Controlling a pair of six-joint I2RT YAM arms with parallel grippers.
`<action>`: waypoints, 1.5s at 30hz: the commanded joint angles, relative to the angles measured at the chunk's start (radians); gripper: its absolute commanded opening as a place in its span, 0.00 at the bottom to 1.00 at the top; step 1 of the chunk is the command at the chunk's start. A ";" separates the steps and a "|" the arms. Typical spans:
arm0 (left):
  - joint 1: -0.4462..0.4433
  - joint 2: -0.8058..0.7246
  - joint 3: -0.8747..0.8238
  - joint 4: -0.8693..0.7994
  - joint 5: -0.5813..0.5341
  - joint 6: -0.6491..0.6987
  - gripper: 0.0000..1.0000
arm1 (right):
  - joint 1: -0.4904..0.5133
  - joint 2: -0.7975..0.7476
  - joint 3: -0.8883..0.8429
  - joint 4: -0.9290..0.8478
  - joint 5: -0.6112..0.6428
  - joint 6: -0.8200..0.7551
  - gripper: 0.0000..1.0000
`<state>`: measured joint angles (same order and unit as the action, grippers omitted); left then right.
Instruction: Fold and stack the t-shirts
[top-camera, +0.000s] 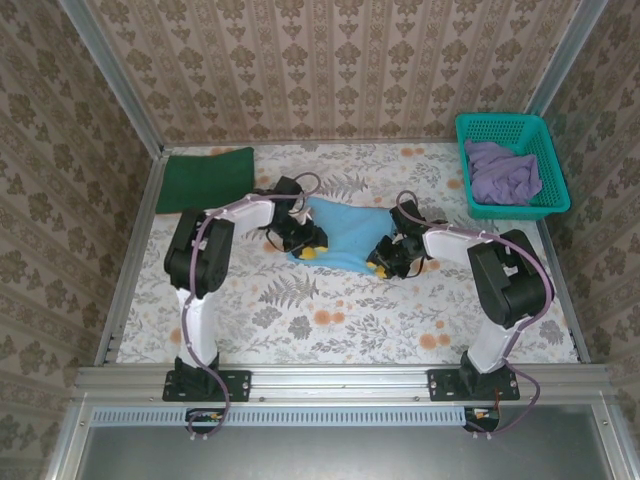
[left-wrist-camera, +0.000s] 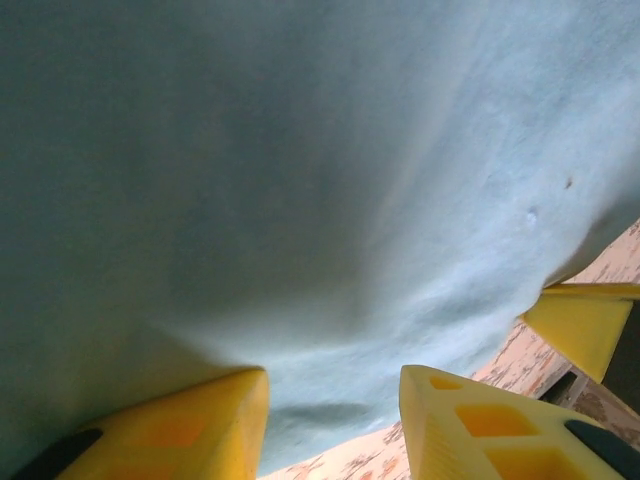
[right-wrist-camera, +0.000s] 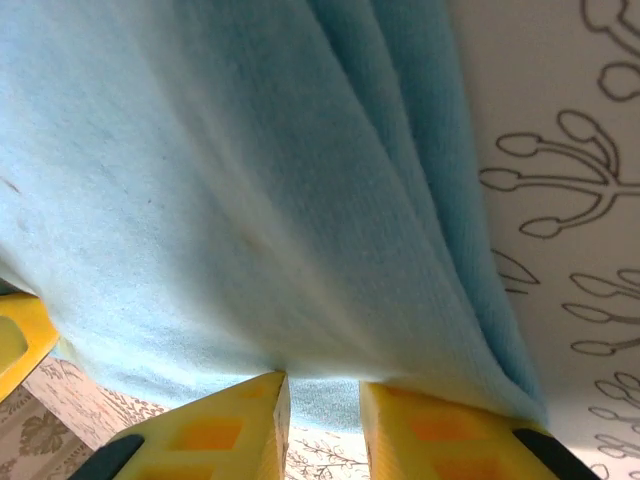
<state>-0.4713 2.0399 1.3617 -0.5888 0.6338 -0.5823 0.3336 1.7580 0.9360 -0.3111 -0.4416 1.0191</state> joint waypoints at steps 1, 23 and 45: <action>0.045 -0.046 -0.122 0.007 -0.162 -0.002 0.42 | -0.017 0.019 -0.051 -0.065 0.068 -0.042 0.28; -0.038 -0.069 0.310 -0.147 -0.070 0.065 0.38 | -0.086 -0.203 0.097 -0.131 0.120 -0.042 0.24; 0.085 0.387 0.607 -0.102 -0.242 -0.044 0.34 | -0.211 0.349 0.557 -0.309 0.168 -0.222 0.19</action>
<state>-0.4385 2.4447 2.0335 -0.6666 0.5129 -0.6094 0.1310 2.0796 1.4647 -0.5610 -0.2951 0.8276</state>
